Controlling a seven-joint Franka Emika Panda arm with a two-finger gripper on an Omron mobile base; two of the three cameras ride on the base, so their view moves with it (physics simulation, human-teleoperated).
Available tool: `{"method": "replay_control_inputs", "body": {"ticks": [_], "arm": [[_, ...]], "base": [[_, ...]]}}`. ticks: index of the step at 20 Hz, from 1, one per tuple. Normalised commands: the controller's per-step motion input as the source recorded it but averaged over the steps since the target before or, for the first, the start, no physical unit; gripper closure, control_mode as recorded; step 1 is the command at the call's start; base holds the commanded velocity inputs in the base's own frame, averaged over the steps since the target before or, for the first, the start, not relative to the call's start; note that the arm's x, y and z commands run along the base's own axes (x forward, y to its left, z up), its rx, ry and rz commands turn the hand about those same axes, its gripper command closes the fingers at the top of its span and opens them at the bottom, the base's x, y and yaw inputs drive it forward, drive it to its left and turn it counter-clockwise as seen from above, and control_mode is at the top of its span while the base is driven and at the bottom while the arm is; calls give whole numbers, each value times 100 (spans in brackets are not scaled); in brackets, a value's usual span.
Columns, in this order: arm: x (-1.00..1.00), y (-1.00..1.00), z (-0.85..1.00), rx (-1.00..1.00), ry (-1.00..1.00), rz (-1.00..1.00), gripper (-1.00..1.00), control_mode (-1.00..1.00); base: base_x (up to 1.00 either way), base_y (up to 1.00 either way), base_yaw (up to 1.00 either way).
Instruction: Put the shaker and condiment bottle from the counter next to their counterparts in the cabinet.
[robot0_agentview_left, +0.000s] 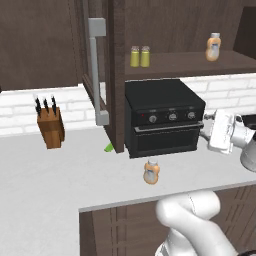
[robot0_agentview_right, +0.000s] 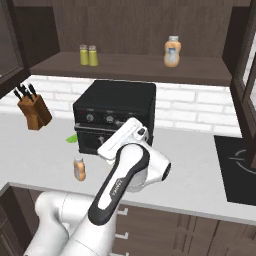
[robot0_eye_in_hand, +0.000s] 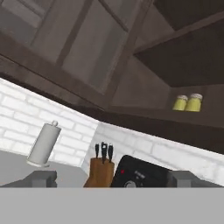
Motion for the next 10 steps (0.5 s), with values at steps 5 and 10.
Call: {"method": "replay_control_inputs", "body": {"ticks": [5,10], "arm": [[0,6,-18,-6,0,57,-100,-100],[-14,0,-20,-16,1,54,-100,-100]], "base": [[0,0,0],[0,0,0]]}}
